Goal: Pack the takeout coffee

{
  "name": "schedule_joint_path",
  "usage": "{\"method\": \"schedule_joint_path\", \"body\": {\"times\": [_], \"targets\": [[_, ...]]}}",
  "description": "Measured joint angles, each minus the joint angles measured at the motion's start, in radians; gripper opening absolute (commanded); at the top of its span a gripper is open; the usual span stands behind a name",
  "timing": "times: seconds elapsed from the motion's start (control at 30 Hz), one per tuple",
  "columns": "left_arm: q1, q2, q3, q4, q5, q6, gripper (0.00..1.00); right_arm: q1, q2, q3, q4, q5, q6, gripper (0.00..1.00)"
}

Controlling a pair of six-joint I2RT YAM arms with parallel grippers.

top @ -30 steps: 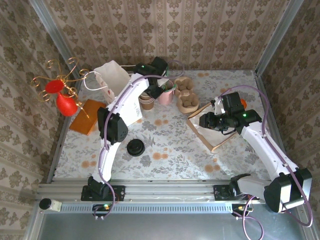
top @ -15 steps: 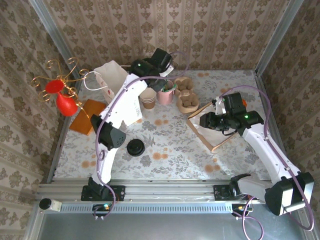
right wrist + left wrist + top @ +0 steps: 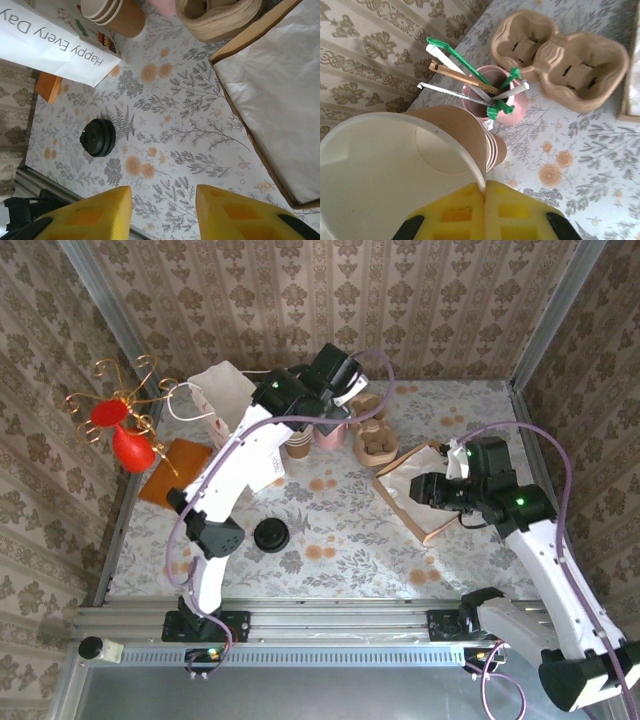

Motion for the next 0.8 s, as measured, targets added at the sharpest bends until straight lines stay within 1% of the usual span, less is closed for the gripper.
{"method": "schedule_joint_path", "body": {"times": [0.17, 0.3, 0.6, 0.8], "targets": [[-0.087, -0.149, -0.124, -0.007, -0.004, -0.052, 0.0, 0.0, -0.086, -0.019, -0.043, 0.005, 0.014, 0.39], [-0.132, -0.264, -0.277, -0.005, 0.004, -0.114, 0.0, 0.0, -0.124, -0.053, -0.08, 0.018, 0.025, 0.39], [-0.196, -0.446, -0.629, 0.026, 0.066, -0.253, 0.0, 0.0, -0.12, -0.056, -0.112, 0.036, 0.025, 0.4], [-0.204, -0.497, -0.812, 0.083, 0.117, -0.32, 0.0, 0.0, -0.089, -0.056, -0.112, 0.054, 0.021, 0.41]]}}
